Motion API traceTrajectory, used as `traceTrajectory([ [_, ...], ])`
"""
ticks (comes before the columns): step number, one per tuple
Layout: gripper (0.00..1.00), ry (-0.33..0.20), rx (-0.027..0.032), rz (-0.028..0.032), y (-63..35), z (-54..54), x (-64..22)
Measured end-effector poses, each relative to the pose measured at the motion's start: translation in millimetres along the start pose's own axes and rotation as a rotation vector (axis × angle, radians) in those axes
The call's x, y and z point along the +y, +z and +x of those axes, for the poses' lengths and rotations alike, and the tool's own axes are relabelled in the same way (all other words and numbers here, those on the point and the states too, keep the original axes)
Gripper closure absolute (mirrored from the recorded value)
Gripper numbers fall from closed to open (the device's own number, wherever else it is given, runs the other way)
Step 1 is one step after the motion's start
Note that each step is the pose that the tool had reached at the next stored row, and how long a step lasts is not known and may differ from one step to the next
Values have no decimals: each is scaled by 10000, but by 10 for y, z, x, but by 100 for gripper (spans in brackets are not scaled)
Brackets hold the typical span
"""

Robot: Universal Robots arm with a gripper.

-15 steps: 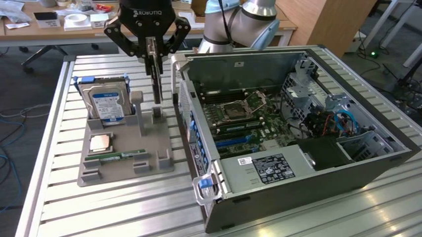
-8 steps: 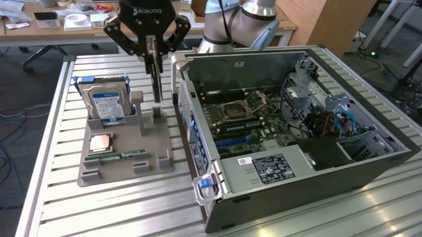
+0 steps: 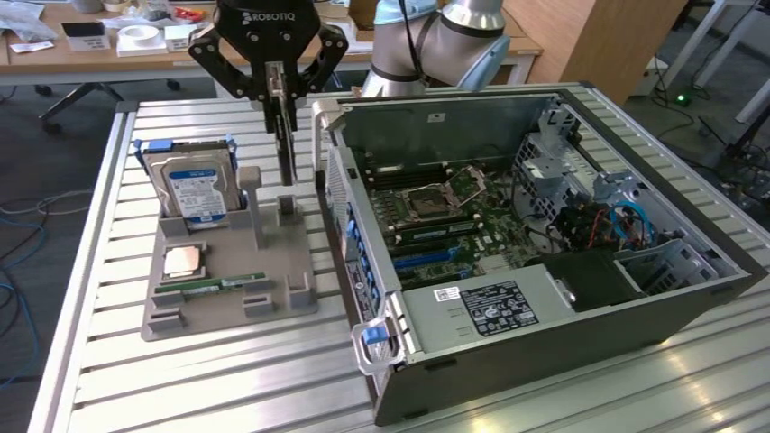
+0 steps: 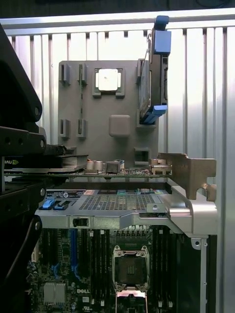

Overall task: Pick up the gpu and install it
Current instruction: 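Pick up the gpu and move the gpu toward the slot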

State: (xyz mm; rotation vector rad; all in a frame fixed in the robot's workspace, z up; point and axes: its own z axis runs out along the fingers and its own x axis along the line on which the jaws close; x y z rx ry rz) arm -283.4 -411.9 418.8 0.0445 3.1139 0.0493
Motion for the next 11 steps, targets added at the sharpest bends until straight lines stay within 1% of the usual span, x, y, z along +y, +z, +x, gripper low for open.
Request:
traceTrajectory([
  [11, 74, 0, 0, 0, -20, -1, 1],
])
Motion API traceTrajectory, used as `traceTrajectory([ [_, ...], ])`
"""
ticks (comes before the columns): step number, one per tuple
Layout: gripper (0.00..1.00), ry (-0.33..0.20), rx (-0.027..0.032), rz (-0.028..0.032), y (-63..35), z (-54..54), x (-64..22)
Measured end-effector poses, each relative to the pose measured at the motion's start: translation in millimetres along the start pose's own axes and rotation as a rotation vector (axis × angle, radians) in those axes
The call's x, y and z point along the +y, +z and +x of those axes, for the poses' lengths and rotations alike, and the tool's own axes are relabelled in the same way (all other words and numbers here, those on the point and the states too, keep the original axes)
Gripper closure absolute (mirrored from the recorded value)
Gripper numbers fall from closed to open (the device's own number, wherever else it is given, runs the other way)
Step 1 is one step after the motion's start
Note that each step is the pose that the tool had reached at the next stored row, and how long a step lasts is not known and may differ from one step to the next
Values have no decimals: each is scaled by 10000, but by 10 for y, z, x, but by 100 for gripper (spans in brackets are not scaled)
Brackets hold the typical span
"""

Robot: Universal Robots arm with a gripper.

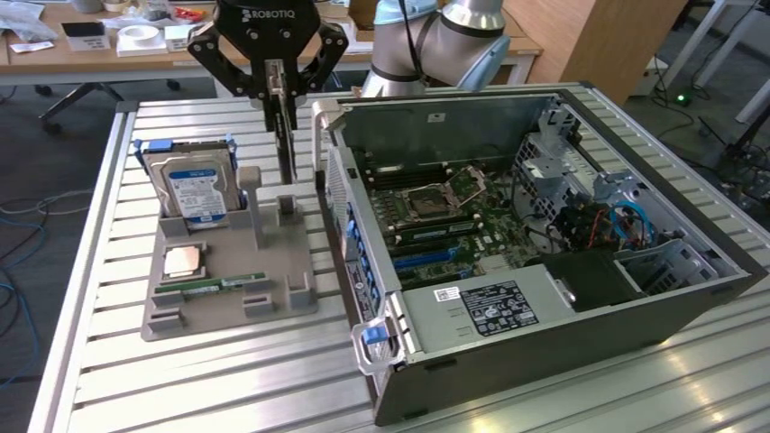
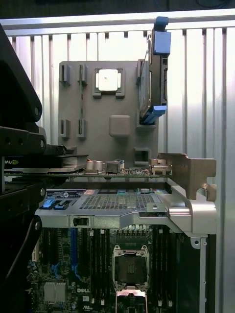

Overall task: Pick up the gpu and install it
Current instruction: 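Pick up the gpu and move the gpu toward the slot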

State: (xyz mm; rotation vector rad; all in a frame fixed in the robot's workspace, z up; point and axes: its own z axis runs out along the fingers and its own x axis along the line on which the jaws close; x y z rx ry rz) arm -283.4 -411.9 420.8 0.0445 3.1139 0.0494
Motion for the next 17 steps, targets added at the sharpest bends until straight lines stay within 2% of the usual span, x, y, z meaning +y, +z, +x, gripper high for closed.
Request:
traceTrajectory([
  [7, 74, 0, 2, 1, 0, -26, 1],
  [17, 74, 0, 1, 0, 4, -172, 5],
])
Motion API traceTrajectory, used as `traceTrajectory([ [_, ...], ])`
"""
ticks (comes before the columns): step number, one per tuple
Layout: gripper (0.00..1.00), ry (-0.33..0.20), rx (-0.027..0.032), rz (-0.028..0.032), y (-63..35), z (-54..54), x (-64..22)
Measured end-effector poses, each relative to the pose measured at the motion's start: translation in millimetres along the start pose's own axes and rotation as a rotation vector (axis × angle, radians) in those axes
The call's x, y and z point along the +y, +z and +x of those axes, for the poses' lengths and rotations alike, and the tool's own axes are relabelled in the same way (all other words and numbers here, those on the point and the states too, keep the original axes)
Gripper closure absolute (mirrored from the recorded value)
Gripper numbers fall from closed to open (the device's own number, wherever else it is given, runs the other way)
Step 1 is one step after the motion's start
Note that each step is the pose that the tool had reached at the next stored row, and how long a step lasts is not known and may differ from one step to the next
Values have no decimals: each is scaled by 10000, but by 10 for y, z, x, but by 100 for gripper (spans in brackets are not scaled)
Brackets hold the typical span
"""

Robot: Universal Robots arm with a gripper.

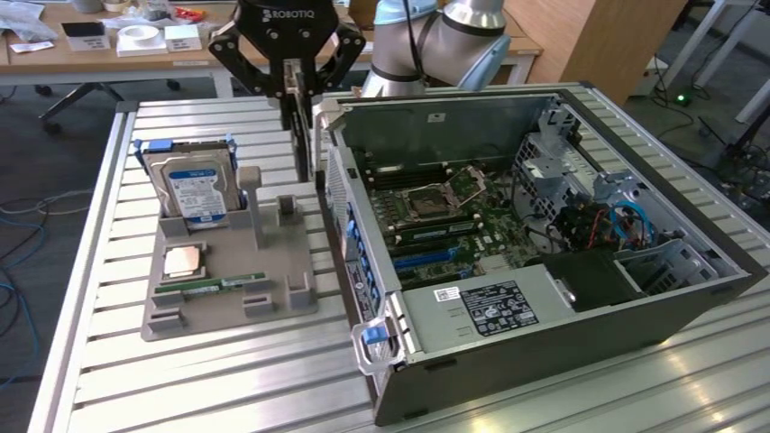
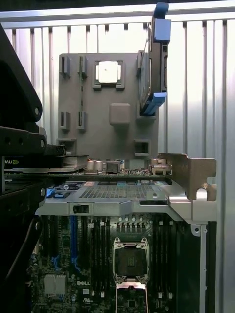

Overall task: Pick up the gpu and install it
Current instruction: 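Pick up the gpu and move the gpu toward the slot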

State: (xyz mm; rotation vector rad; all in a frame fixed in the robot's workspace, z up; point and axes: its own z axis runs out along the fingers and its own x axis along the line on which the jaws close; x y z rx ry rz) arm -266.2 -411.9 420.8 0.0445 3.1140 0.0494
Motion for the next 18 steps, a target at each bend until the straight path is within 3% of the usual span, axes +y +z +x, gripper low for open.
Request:
traceTrajectory([
  [18, 74, -1, 0, 1, 9, -341, 9],
])
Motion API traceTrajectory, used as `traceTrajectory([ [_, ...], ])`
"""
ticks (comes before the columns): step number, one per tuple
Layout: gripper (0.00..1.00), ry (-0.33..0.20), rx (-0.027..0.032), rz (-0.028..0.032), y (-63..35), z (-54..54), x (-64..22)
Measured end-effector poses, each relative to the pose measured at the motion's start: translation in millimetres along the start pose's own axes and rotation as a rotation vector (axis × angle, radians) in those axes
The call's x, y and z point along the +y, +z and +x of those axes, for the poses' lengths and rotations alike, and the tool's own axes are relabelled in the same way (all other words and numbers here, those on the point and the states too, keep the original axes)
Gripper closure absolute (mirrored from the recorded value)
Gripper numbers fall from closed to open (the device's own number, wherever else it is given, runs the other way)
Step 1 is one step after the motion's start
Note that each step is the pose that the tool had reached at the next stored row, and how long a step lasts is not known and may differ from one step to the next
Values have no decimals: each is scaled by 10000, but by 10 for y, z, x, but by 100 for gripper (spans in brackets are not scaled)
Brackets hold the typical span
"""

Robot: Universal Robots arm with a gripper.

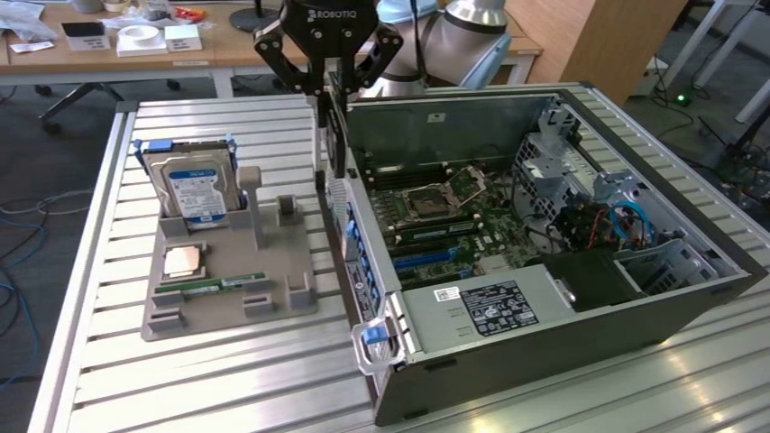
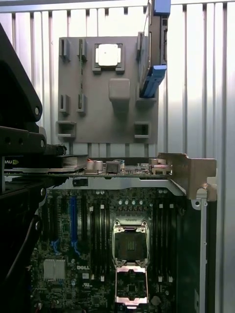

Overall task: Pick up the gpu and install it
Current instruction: 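Pick up the gpu and move the gpu toward the slot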

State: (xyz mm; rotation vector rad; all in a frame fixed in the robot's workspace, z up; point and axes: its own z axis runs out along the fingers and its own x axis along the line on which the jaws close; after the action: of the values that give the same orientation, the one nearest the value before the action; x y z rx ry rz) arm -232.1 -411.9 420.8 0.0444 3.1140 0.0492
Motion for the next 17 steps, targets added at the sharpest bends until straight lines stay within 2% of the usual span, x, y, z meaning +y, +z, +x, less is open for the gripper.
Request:
traceTrajectory([
  [17, 74, 1, 1, 0, 7, -271, 8],
])
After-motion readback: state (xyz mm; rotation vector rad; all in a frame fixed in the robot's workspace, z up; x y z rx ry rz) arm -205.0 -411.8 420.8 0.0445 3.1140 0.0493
